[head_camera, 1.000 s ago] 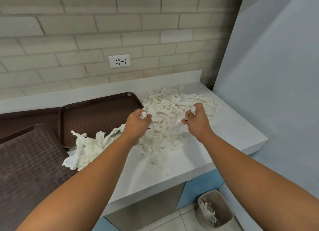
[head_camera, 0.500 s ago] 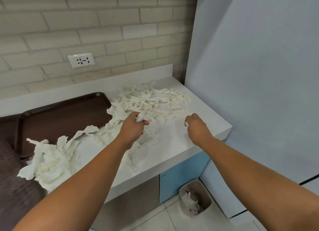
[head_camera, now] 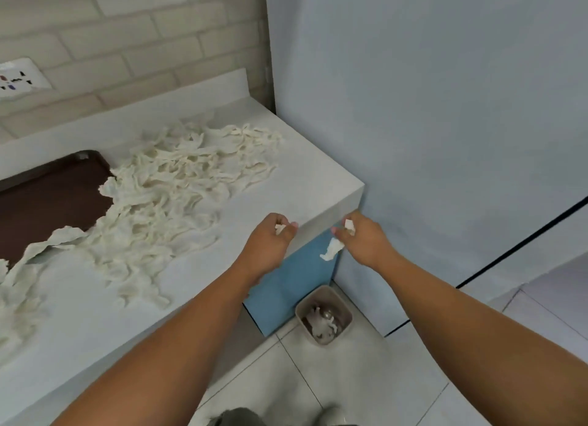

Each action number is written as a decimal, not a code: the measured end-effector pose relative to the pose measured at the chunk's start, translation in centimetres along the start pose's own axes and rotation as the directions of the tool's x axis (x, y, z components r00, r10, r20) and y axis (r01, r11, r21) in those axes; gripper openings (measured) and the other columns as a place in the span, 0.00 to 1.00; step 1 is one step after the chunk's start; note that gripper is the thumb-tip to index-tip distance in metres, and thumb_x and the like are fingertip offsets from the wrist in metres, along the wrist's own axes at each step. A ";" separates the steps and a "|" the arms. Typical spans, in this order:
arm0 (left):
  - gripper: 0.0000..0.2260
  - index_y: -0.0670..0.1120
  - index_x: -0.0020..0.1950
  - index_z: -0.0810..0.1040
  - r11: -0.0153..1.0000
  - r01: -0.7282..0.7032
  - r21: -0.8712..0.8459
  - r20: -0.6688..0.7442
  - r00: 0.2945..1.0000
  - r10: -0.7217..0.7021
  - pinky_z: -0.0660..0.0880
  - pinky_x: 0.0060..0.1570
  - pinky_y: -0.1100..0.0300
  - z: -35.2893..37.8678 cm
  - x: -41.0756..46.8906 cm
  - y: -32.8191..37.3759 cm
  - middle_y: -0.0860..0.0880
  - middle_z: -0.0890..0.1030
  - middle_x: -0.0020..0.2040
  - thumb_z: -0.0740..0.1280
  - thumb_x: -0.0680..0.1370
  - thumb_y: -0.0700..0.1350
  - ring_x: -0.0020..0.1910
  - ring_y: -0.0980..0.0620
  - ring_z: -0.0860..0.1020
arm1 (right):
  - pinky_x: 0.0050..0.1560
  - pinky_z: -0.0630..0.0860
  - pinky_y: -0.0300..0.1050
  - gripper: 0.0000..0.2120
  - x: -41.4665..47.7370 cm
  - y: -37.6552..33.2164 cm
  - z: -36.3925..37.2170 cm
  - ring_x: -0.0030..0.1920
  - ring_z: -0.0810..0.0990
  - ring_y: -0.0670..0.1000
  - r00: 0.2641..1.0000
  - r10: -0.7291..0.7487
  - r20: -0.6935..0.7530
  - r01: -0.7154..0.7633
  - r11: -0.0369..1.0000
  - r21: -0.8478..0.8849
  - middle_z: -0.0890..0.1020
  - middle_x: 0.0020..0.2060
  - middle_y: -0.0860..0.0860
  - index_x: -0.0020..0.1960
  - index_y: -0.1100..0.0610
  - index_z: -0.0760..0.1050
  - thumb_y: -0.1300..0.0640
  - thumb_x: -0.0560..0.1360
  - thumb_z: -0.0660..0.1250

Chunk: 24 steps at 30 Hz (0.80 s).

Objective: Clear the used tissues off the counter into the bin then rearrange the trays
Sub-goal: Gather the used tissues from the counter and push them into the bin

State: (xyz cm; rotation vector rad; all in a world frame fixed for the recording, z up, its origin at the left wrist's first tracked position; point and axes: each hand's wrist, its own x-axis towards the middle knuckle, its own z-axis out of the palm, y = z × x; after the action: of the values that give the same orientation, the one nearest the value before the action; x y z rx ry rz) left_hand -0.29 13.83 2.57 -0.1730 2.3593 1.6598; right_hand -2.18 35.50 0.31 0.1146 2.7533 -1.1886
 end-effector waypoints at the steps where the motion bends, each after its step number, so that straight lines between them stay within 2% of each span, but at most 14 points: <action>1: 0.07 0.51 0.49 0.74 1.000 0.009 0.013 0.036 0.999 -0.009 0.67 0.28 0.60 1.6 0.2 -0.7 0.52 0.72 0.31 0.63 0.81 0.53 0.25 0.56 0.68 | 0.43 0.67 0.40 0.11 -0.3 1.6 0.0 0.45 0.75 0.50 1.000 0.022 0.013 -0.022 1.000 -0.011 0.77 0.45 0.50 0.55 0.59 0.74 0.54 0.77 0.69; 3: 0.06 0.50 0.50 0.76 0.997 0.051 0.059 0.106 0.993 -0.057 0.70 0.28 0.60 4.5 0.7 -2.4 0.52 0.73 0.31 0.63 0.81 0.51 0.26 0.56 0.69 | 0.45 0.67 0.39 0.10 -0.9 5.0 0.3 0.47 0.76 0.51 0.995 0.090 0.032 -0.089 0.996 -0.019 0.77 0.46 0.50 0.54 0.59 0.75 0.59 0.74 0.70; 6: 0.10 0.49 0.45 0.79 0.984 0.125 0.124 0.187 0.971 -0.147 0.73 0.35 0.56 8.3 1.9 -5.5 0.52 0.77 0.31 0.64 0.81 0.53 0.27 0.54 0.72 | 0.44 0.74 0.45 0.03 -1.9 10.0 1.5 0.46 0.80 0.59 0.970 0.232 0.069 -0.233 0.972 0.009 0.80 0.44 0.54 0.49 0.57 0.73 0.60 0.77 0.65; 9: 0.11 0.47 0.42 0.79 0.971 0.190 0.144 0.251 0.943 -0.221 0.71 0.33 0.56 11.7 3.4 -9.3 0.50 0.81 0.33 0.64 0.81 0.50 0.28 0.51 0.72 | 0.31 0.78 0.49 0.02 -2.4 14.7 3.8 0.40 0.82 0.61 0.914 0.393 0.102 -0.403 0.910 0.102 0.81 0.46 0.60 0.51 0.54 0.68 0.58 0.79 0.61; 11: 0.14 0.47 0.40 0.79 0.955 0.220 0.201 0.236 0.935 -0.265 0.71 0.31 0.58 13.7 4.4 -11.9 0.49 0.79 0.31 0.64 0.81 0.53 0.28 0.48 0.73 | 0.24 0.73 0.42 0.04 -2.6 17.3 5.6 0.39 0.82 0.62 0.868 0.484 0.113 -0.497 0.854 0.155 0.78 0.48 0.62 0.54 0.56 0.67 0.60 0.80 0.58; 12: 0.17 0.45 0.40 0.80 0.943 0.230 0.239 0.212 0.936 -0.282 0.73 0.34 0.56 14.6 5.1 -13.3 0.46 0.80 0.33 0.64 0.81 0.56 0.32 0.45 0.76 | 0.24 0.71 0.41 0.05 -2.6 18.8 6.5 0.39 0.80 0.61 0.849 0.514 0.122 -0.528 0.831 0.173 0.77 0.50 0.63 0.56 0.57 0.66 0.62 0.80 0.57; 14: 0.22 0.40 0.40 0.78 0.923 0.262 0.281 0.178 0.931 -0.318 0.75 0.42 0.53 16.4 6.6 -16.4 0.41 0.80 0.40 0.64 0.80 0.58 0.43 0.39 0.79 | 0.31 0.76 0.46 0.06 -2.2 21.7 8.6 0.39 0.77 0.58 0.831 0.544 0.116 -0.556 0.811 0.180 0.76 0.50 0.62 0.58 0.58 0.65 0.60 0.81 0.57; 16: 0.23 0.41 0.36 0.75 0.907 0.289 0.307 0.179 0.918 -0.353 0.71 0.40 0.54 18.2 8.2 -19.7 0.39 0.80 0.42 0.63 0.81 0.58 0.47 0.36 0.78 | 0.39 0.76 0.51 0.09 -1.6 24.4 10.6 0.38 0.76 0.56 0.823 0.561 0.089 -0.568 0.809 0.152 0.77 0.46 0.58 0.59 0.58 0.66 0.55 0.81 0.59; 18: 0.23 0.39 0.41 0.73 0.883 0.310 0.353 0.181 0.903 -0.390 0.75 0.43 0.50 19.8 9.9 -23.2 0.36 0.79 0.47 0.61 0.81 0.59 0.51 0.35 0.78 | 0.36 0.72 0.45 0.13 -0.7 26.6 12.4 0.37 0.75 0.51 0.812 0.576 0.091 -0.583 0.799 0.146 0.76 0.40 0.52 0.56 0.57 0.69 0.49 0.79 0.64; 20: 0.24 0.38 0.42 0.71 0.863 0.325 0.386 0.190 0.888 -0.419 0.77 0.48 0.44 21.1 11.6 -27.2 0.33 0.80 0.49 0.59 0.81 0.60 0.51 0.33 0.78 | 0.33 0.68 0.40 0.10 0.4 28.8 14.2 0.36 0.74 0.50 0.804 0.582 0.120 -0.594 0.792 0.140 0.75 0.37 0.48 0.50 0.56 0.71 0.53 0.75 0.70; 22: 0.25 0.39 0.39 0.72 0.849 0.351 0.395 0.199 0.870 -0.452 0.78 0.48 0.42 22.3 13.0 -31.2 0.32 0.80 0.49 0.59 0.81 0.61 0.50 0.31 0.78 | 0.30 0.69 0.38 0.05 1.5 31.0 16.3 0.34 0.76 0.54 0.781 0.601 0.172 -0.624 0.766 0.157 0.78 0.37 0.53 0.47 0.57 0.73 0.60 0.73 0.68; 24: 0.24 0.41 0.41 0.77 0.830 0.387 0.402 0.204 0.846 -0.493 0.78 0.48 0.40 23.3 14.4 -35.1 0.33 0.81 0.48 0.60 0.79 0.61 0.49 0.31 0.79 | 0.27 0.71 0.38 0.05 2.4 33.1 18.6 0.32 0.77 0.54 0.734 0.636 0.237 -0.679 0.698 0.229 0.81 0.45 0.59 0.50 0.56 0.71 0.63 0.75 0.64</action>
State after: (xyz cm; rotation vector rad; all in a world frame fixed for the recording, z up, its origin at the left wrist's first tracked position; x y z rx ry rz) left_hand -2.56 24.31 -40.64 -0.3480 2.1205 0.9575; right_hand 1.44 44.69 -36.42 0.9343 2.0611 -1.2957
